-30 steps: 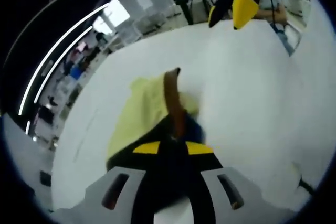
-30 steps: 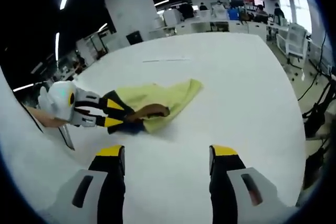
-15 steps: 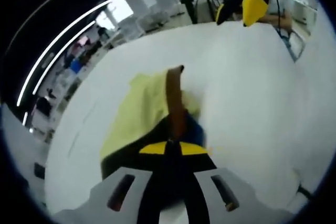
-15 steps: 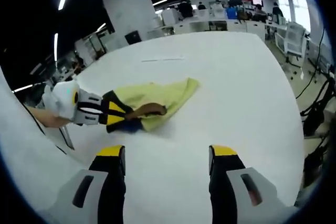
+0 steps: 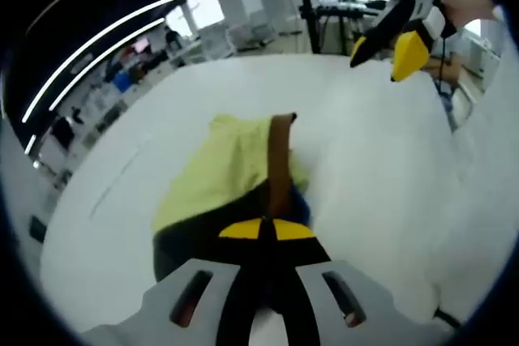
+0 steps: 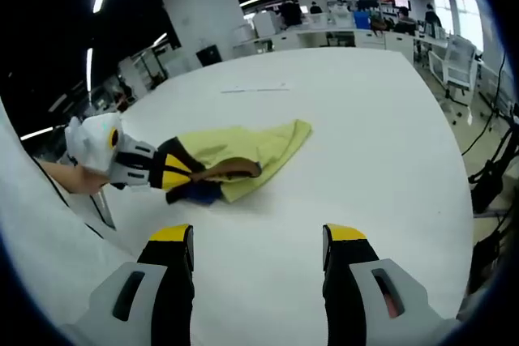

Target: Fold the garment on the visible template until the final outline fits inside the template.

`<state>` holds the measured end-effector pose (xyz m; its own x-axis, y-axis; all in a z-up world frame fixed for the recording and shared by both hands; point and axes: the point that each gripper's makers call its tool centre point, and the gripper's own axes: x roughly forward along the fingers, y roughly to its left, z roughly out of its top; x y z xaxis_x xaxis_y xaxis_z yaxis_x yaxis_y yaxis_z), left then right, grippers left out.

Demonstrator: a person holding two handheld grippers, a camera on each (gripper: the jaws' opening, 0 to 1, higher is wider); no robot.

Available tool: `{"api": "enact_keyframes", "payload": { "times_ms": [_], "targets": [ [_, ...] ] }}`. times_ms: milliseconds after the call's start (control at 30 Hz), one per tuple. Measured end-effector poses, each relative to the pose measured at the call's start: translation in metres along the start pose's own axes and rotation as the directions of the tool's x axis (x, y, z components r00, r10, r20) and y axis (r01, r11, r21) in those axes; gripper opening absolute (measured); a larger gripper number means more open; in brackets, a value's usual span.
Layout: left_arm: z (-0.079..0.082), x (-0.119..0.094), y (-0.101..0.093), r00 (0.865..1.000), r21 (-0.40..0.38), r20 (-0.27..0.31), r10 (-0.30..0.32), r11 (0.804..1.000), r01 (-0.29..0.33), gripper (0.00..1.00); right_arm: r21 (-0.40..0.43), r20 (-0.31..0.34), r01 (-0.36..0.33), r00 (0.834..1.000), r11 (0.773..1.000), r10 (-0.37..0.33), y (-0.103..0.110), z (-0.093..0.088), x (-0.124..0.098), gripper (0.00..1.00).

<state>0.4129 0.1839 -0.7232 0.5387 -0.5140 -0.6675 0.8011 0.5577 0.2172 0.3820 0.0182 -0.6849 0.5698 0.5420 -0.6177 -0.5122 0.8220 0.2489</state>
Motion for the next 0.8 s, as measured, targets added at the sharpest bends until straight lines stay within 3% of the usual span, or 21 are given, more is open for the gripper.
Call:
{"api": "enact_keyframes", "payload": {
  "times_ms": [100,400,800],
  "targets": [
    [0.004,-0.007,0.002,1.000,-0.079,0.024,-0.003,0.997,0.005,0.00,-0.011,0.005,-0.002,1.000,1.000,0.002,0.001,0.001,0.001,0.63],
    [0.010,-0.032,0.012,0.998,-0.154,0.055,0.027,0.988,-0.018,0.00,-0.050,0.006,-0.002,1.000,0.999,0.002,0.010,0.001,0.005,0.60],
    [0.020,-0.055,0.023,0.995,-0.156,0.076,0.066,0.986,-0.054,0.00,-0.132,0.003,-0.025,1.000,0.991,0.026,0.024,0.007,0.025,0.55]
  ]
}}
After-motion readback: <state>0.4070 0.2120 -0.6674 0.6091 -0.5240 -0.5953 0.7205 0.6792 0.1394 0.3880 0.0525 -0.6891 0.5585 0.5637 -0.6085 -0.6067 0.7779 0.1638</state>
